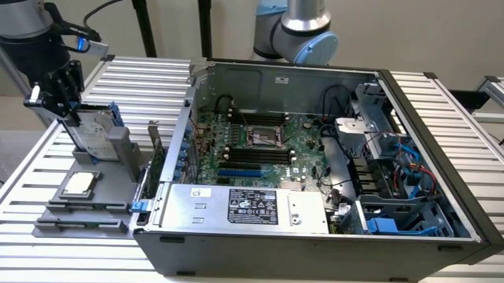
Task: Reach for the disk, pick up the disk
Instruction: 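Pick up the disk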
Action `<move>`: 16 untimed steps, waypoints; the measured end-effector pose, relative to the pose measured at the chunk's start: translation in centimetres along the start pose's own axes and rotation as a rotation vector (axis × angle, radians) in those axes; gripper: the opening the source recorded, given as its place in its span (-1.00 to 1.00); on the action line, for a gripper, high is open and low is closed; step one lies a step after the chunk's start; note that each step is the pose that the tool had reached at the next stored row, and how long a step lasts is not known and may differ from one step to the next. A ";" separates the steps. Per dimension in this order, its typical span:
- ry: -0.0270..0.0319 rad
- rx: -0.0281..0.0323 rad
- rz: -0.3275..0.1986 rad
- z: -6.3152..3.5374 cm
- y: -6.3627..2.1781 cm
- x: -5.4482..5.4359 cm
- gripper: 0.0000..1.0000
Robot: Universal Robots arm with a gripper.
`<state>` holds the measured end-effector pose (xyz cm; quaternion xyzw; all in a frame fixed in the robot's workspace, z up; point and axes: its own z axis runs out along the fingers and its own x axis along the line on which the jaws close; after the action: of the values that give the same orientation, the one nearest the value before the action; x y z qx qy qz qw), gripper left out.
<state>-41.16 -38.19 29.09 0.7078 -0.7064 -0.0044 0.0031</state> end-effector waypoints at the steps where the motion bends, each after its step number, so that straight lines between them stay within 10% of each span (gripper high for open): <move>1: -0.0001 0.0001 0.000 -0.01 0.00 0.0 -0.35; 16: -0.0014 0.0001 0.000 -4.56 0.05 0.0 -0.35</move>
<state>-41.15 -38.19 33.64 0.7078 -0.7064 -0.0048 0.0026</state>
